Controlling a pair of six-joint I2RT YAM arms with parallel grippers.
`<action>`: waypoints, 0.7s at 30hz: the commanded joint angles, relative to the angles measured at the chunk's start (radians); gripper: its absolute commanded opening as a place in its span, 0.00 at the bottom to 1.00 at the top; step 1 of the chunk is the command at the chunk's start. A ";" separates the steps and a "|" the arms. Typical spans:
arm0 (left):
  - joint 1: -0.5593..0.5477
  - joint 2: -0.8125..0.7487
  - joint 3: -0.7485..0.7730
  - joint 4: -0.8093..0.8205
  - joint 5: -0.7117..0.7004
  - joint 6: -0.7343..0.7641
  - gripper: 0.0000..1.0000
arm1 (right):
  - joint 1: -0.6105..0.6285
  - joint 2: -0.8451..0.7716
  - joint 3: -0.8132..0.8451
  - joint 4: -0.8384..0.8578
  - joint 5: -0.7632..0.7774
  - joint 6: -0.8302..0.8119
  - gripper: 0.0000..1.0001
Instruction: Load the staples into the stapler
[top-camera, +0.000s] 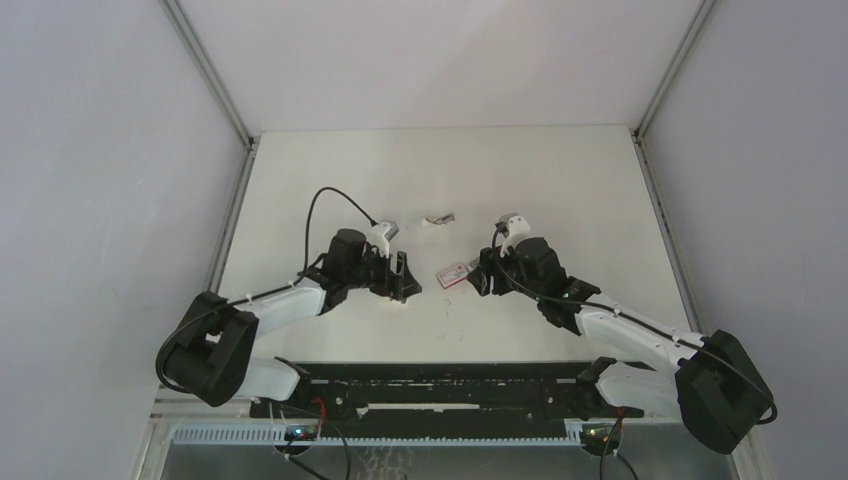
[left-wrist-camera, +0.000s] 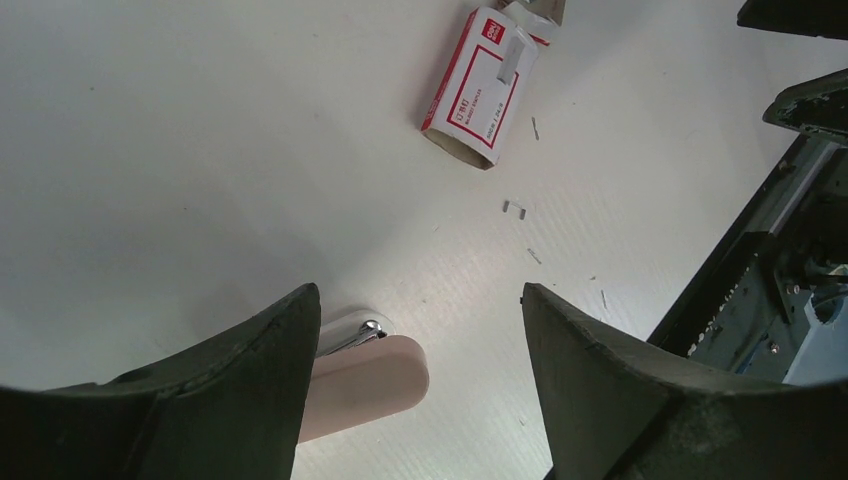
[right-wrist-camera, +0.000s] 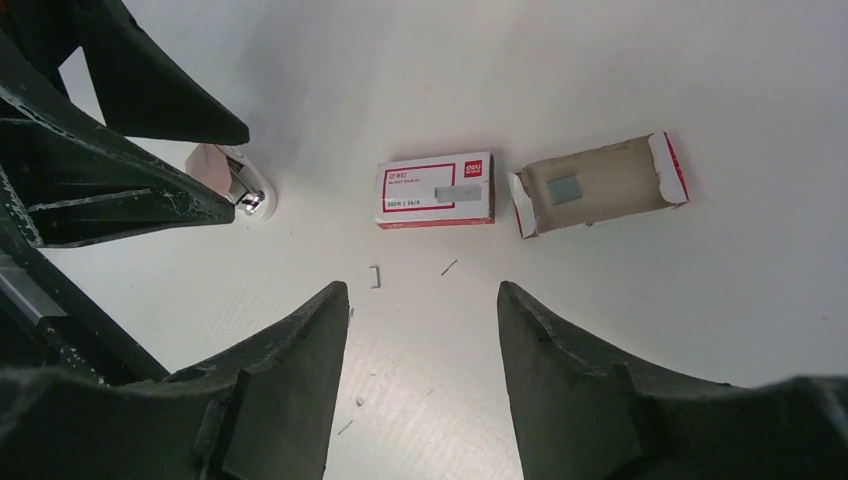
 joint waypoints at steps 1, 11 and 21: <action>0.006 0.003 -0.037 0.096 0.037 0.012 0.78 | -0.006 -0.017 0.001 0.037 -0.015 -0.013 0.56; 0.046 -0.037 -0.105 0.091 -0.023 0.018 0.79 | -0.009 -0.023 0.001 0.032 -0.020 -0.015 0.57; 0.044 -0.118 -0.186 0.106 -0.017 -0.019 0.79 | -0.014 -0.033 -0.004 0.030 -0.022 -0.015 0.57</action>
